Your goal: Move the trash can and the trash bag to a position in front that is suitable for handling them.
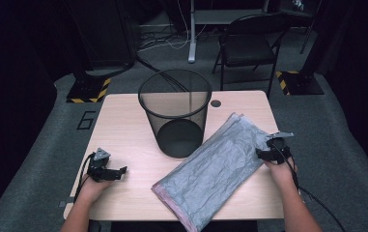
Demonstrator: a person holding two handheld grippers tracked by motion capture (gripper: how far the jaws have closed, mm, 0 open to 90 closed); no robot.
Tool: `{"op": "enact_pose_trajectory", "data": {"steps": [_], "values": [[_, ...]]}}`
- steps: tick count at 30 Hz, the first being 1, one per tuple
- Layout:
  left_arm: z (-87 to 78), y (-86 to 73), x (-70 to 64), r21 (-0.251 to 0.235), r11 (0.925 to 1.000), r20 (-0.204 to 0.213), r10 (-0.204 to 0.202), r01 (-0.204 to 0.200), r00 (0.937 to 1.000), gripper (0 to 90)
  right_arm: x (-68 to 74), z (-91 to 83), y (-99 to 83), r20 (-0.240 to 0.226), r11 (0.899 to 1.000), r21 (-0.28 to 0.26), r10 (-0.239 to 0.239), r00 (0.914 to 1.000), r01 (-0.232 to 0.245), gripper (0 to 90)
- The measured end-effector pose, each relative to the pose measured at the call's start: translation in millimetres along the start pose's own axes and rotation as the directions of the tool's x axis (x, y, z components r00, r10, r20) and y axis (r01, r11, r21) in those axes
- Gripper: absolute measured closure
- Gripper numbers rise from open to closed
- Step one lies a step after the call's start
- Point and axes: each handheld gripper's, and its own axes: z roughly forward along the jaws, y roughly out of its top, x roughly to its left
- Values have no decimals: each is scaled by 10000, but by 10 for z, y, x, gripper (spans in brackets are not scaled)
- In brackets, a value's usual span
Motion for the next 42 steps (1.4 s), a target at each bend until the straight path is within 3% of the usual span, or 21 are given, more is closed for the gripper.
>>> {"op": "enact_pose_trajectory", "data": {"steps": [2,5,6,11,15,17,22,30,36,42], "values": [[0,0,0,2,10000,1,3,-3,10000,30,50,-97,25,-194,9999,-157,20,9998,-23,331],[1,-2,-2,-36,10000,30,14,-14,10000,30,182,-257,-8,-528,9986,-285,-471,9975,456,331],[2,-2,-3,-40,10000,35,12,-11,10000,30,248,-309,-46,-839,9978,-296,-608,9946,585,331],[0,-2,-7,-23,10000,32,65,-65,10000,30,537,-443,-227,-1785,9948,144,-966,9792,1008,322],[-1,-3,-13,-24,10000,7,38,-38,10000,30,674,-488,-324,-2035,9890,305,-1359,9696,1450,311],[-2,-3,-12,-13,10000,9,50,-50,10000,30,721,-470,-369,-2195,9864,637,-1341,9664,1513,309],[-2,-3,-12,-14,10000,11,49,-49,10000,30,698,-367,-412,-2060,9843,921,-1289,9700,1503,294],[-2,-3,-12,-11,10000,11,53,-53,10000,30,497,-206,-274,-1661,9854,647,-1452,9754,1577,316],[-2,-3,-12,-7,10000,13,53,-53,10000,30,313,4,-77,-1047,9965,510,-599,9927,656,317],[2,2,-10,21,10000,39,78,-78,10000,30,131,150,48,-80,9996,224,187,9998,-185,310]]}}
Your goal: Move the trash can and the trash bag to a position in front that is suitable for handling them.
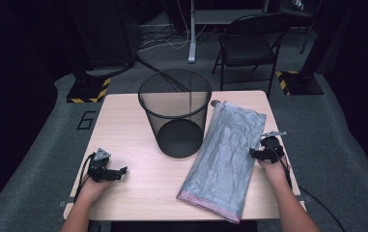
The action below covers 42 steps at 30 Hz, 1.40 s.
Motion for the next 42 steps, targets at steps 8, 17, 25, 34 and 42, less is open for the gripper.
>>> {"op": "enact_pose_trajectory", "data": {"steps": [8,17,25,34,42], "values": [[1,-4,-13,-67,10000,8,-8,8,10000,30,99,-389,-101,-796,9998,-210,-57,9968,41,283],[5,1,-19,-60,10000,-58,-47,46,10000,28,530,-451,-391,-1083,9755,516,-2072,9723,2137,286],[5,1,-21,-50,10000,-51,-83,83,10000,29,263,-284,-240,-884,9884,739,-1261,9881,1328,271],[-9,6,-18,-43,10000,-42,-77,76,10000,38,47,-127,-96,-400,9983,555,-174,9990,196,284],[-98,109,-9,-111,9970,143,-769,771,9969,258,142,-175,-133,-522,9997,142,-168,9985,176,276]]}}
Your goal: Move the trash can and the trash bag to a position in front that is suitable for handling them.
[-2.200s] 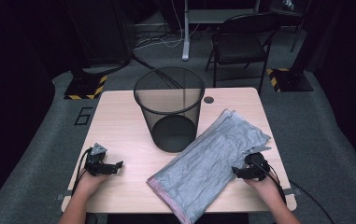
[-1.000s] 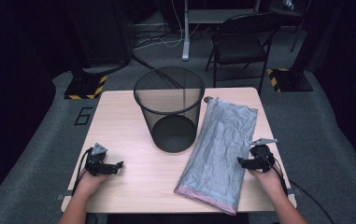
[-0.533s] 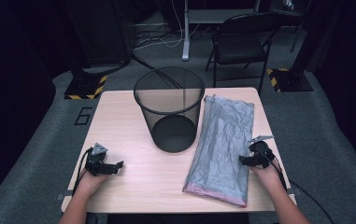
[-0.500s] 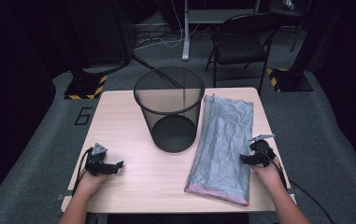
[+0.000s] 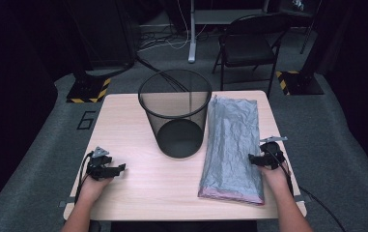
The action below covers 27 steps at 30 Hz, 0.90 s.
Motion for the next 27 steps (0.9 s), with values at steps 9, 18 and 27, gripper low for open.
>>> {"op": "enact_pose_trajectory", "data": {"steps": [9,18,27], "values": [[-397,634,-318,-682,9977,1151,95,-17,9933,333,20,55,-9,-250,10000,-85,13,9997,-15,261],[-906,1530,-642,-1478,9862,1569,984,-752,9827,340,61,56,-25,-240,9992,-60,-406,9989,405,253],[-1151,2079,-713,-1810,9800,1177,1044,-821,9875,339,51,53,-42,-299,9986,-166,-508,9983,504,252]]}}
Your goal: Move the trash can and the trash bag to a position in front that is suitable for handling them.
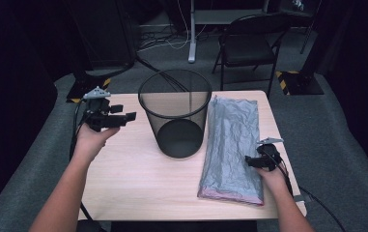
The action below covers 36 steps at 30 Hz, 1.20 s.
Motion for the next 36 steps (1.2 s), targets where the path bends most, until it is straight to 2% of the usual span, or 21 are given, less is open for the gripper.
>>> {"op": "enact_pose_trajectory", "data": {"steps": [2,4,7,12,15,16,19,24,27,31,36], "values": [[17,100,7,8,10000,134,79,-79,9999,369,0,0,0,-6,10000,2,-4,10000,4,252],[75,181,33,21,9998,310,-196,195,9993,387,-2,2,1,8,10000,-21,-34,10000,34,252],[200,286,35,156,9995,279,-276,272,9992,409,-2,2,1,6,10000,-20,-34,10000,34,252],[407,390,42,184,9985,-16,-511,512,9987,431,1,0,0,6,10000,0,8,10000,-8,252],[481,406,56,233,9976,-57,-644,645,9979,464,-2,0,-1,-8,10000,-8,-10,10000,10,252],[547,409,67,348,9971,-182,-665,671,9976,471,-2,0,-1,-13,10000,-7,-13,10000,13,252],[610,395,97,467,9964,-474,-689,711,9965,494,-2,-1,-1,-30,10000,-1,1,10000,-1,252],[631,372,153,201,9957,-307,-894,900,9955,538,-8,2,0,-34,10000,-31,-39,10000,39,252],[644,377,155,247,9956,-346,-890,899,9954,535,-8,3,1,-31,10000,-27,-12,10000,12,252],[709,398,172,454,9904,-307,-1290,1303,9912,535,-6,3,2,-17,10000,-27,9,10000,-9,252],[747,418,144,621,9934,-598,-923,960,9939,545,-6,3,1,-17,10000,-28,9,10000,-9,252]]}}
